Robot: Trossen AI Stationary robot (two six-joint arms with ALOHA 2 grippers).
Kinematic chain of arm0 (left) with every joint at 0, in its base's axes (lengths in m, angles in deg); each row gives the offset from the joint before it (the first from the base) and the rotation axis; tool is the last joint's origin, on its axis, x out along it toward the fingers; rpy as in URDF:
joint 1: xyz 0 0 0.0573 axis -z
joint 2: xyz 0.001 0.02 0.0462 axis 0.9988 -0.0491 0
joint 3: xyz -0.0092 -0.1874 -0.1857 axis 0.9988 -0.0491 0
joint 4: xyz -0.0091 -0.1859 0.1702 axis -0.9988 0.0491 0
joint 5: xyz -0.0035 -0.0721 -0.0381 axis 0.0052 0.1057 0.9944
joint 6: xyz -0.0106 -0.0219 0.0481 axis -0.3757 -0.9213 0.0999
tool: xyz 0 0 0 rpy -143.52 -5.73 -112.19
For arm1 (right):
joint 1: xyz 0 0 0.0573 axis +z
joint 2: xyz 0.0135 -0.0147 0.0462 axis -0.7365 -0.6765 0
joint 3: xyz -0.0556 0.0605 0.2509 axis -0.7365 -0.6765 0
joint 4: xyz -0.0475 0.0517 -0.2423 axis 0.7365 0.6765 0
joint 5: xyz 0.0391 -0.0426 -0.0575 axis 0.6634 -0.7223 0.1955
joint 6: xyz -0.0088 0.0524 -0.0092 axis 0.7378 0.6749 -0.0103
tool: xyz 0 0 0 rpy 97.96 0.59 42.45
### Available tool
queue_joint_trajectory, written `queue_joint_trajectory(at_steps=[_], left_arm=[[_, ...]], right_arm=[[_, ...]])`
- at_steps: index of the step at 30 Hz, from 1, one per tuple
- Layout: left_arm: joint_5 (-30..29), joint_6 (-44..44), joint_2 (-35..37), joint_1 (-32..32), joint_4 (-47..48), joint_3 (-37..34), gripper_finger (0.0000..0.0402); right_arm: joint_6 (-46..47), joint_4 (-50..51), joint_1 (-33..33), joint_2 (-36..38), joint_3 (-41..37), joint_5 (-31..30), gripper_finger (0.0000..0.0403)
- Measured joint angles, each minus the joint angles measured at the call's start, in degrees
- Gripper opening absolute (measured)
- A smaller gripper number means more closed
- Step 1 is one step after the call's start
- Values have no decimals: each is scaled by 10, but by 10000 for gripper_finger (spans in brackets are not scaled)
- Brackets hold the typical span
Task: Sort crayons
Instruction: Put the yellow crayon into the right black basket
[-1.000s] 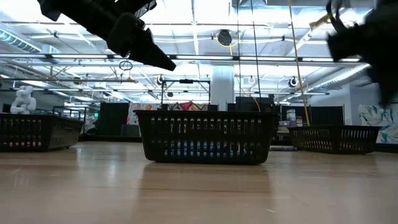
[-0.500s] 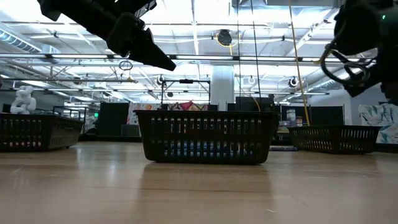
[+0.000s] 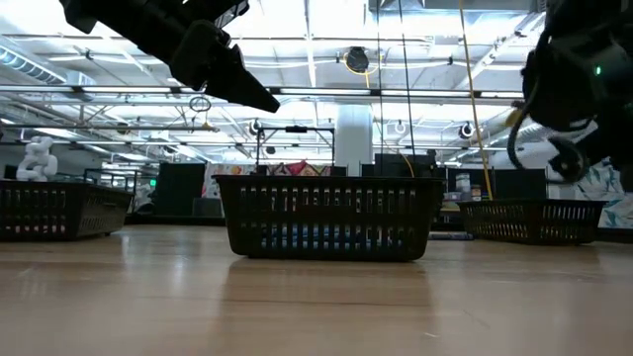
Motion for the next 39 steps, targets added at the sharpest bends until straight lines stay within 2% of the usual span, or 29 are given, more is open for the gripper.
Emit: queue_joint_trajectory(at_steps=[8,12,17,24,32,39], left_arm=[[1,0,0,0,0,0,95],[12,0,0,0,0,0,95],[13,0,0,0,0,0,95],[15,0,0,0,0,0,95],[15,0,0,0,0,0,95],[15,0,0,0,0,0,95]], right_arm=[[-100,-8,0,-88,0,9,117],[-175,-38,-1,-103,0,32,99],[-214,-58,-8,-99,-7,53,58],[-219,-83,-11,-61,-8,71,12],[-210,-201,-11,-7,-7,92,12],[-226,-363,-11,7,-7,73,12]])
